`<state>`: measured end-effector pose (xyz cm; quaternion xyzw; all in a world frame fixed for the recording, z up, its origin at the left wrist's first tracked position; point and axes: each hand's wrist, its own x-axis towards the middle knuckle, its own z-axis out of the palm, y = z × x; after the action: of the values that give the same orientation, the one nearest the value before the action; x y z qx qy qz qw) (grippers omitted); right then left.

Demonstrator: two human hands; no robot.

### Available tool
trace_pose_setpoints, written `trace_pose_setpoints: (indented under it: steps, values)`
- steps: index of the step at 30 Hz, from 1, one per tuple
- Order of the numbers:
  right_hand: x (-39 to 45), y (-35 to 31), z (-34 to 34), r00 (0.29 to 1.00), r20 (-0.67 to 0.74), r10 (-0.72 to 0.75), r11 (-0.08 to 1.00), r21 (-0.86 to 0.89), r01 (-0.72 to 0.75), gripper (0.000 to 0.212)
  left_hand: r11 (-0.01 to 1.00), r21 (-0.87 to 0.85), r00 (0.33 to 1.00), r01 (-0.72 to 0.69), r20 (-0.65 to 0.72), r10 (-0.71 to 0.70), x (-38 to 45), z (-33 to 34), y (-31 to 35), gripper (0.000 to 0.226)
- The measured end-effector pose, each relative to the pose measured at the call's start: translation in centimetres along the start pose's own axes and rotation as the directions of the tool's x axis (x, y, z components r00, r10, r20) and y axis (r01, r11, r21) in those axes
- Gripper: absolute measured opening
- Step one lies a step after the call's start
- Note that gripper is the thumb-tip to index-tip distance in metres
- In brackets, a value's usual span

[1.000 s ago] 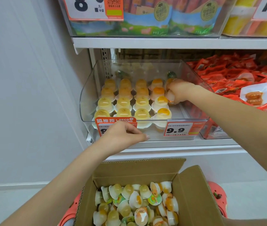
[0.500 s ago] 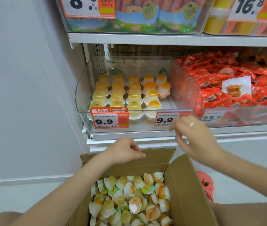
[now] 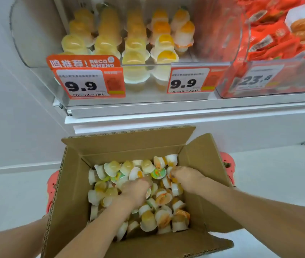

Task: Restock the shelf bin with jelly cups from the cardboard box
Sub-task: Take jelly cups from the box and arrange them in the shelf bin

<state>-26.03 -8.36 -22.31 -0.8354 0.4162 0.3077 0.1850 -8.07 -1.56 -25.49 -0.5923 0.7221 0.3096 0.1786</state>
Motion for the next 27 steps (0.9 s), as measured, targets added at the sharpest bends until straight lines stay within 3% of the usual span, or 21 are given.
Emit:
trace_pose_setpoints:
  steps: [3,7,15,19,22,27]
  values:
    - [2.3,0.1,0.4,0.998,-0.065,0.018,0.991,-0.134,-0.026,0.04,0.986,0.101,0.991,-0.136,-0.001,0.136,1.9,1.6,1.2,0.06]
    - [4.8,0.3,1.7,0.996,-0.066,0.057,0.93,-0.358,-0.077,0.039,0.984,0.083,0.987,-0.156,-0.023,0.158,3.3,2.6,2.5,0.063]
    - [6.9,-0.5,4.1,0.992,-0.01,0.124,0.908,-0.402,-0.117,0.037,0.973,0.106,0.978,-0.205,0.042,0.202,4.4,3.7,2.8,0.062]
    - [7.3,-0.4,4.5,0.992,-0.069,0.108,0.924,-0.361,-0.125,0.036,0.981,0.01,0.981,-0.195,-0.02,0.195,4.9,4.3,2.1,0.066]
    - [7.5,-0.2,4.6,0.991,-0.1,0.09,0.948,-0.296,-0.116,0.034,0.971,-0.166,0.981,-0.17,-0.126,0.15,4.7,4.5,1.7,0.053]
    - [7.3,0.0,3.7,0.995,-0.043,0.09,0.978,-0.184,-0.096,0.045,0.909,-0.41,0.985,-0.073,-0.171,0.002,3.2,4.0,1.1,0.049]
